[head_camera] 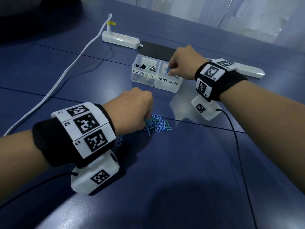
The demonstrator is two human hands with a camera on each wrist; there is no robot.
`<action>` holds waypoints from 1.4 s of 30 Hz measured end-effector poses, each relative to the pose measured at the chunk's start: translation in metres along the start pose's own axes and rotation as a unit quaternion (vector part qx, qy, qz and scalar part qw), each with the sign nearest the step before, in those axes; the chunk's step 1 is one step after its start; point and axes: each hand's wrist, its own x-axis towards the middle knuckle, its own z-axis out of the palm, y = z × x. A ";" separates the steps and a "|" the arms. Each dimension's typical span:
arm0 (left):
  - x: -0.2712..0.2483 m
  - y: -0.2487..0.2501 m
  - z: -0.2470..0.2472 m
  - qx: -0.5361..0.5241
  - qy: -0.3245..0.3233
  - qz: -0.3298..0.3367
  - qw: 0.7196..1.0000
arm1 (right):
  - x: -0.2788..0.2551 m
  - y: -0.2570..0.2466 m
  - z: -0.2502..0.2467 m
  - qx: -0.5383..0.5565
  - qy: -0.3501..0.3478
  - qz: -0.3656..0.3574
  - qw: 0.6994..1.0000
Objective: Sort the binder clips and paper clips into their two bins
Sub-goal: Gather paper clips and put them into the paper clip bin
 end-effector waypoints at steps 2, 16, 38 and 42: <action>-0.001 0.000 -0.002 -0.023 0.002 -0.007 1.000 | 0.000 0.000 0.001 -0.013 -0.015 -0.004 1.000; 0.002 0.004 -0.015 -0.133 -0.001 -0.043 0.990 | -0.005 0.004 -0.004 0.059 0.036 0.010 0.998; 0.073 0.002 -0.061 -0.262 0.072 -0.077 0.959 | -0.118 0.022 -0.001 0.138 0.173 0.005 0.975; 0.114 0.008 -0.069 -0.215 0.088 -0.093 0.968 | -0.143 0.029 0.007 0.150 0.180 0.003 0.972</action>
